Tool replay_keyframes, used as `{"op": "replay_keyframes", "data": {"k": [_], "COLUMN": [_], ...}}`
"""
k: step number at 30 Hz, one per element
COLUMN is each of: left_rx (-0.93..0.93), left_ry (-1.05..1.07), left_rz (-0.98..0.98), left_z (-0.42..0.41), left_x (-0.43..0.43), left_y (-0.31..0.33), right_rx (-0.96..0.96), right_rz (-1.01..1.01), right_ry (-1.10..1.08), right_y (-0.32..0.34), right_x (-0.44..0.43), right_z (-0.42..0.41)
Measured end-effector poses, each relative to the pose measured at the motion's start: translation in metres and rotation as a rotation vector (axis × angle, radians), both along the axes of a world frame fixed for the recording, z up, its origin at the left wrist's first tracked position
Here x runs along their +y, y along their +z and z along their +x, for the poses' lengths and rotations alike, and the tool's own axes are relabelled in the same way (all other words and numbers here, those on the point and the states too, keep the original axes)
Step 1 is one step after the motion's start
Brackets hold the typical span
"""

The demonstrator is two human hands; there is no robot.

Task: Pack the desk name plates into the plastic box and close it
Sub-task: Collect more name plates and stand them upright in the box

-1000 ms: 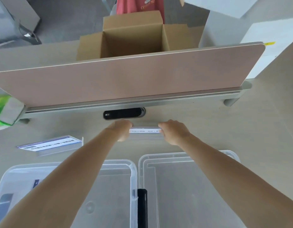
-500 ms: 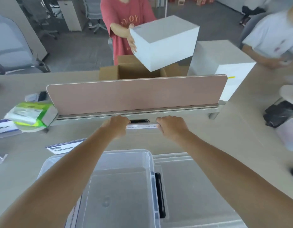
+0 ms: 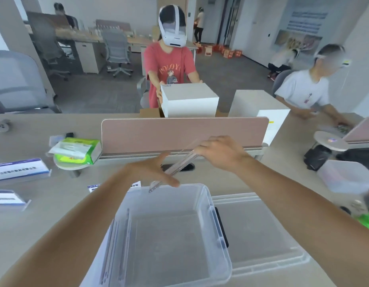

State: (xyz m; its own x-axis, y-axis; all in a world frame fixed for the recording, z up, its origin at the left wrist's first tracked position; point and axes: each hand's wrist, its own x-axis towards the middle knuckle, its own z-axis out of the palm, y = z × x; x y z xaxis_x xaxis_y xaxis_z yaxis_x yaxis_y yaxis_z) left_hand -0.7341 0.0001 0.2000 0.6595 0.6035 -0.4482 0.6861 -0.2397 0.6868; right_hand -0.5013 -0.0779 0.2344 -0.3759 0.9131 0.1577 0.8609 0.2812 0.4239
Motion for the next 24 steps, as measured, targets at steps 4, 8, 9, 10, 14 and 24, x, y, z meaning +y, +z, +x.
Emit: {"op": "replay_keyframes", "data": {"k": [4, 8, 9, 10, 14, 24], "left_rx": [-0.156, -0.327, -0.381, -0.425, -0.507, -0.537], "left_ry": [0.07, 0.229, 0.259, 0.292, 0.402, 0.36], "left_rz": [-0.082, -0.102, -0.12, -0.146, -0.261, -0.47], "left_z": [-0.013, -0.016, -0.017, -0.018, -0.021, -0.02], "left_x": [-0.021, -0.039, -0.042, -0.044, -0.057, -0.089], "left_y": [-0.016, -0.028, -0.031, -0.033, -0.035, -0.055], "right_rx": [-0.03, 0.122, 0.225, 0.398, 1.424, 1.904], "right_rz": [0.052, -0.038, -0.065, -0.078, -0.201, -0.691], "right_ry": [0.19, 0.046, -0.063, -0.157, -0.449, -0.594], "right_y": [0.017, 0.031, 0.033, 0.034, 0.028, -0.021], "right_x": [-0.002, -0.009, -0.012, -0.015, -0.017, -0.002], "right_z": [-0.011, -0.025, -0.028, -0.033, -0.051, -0.097]}}
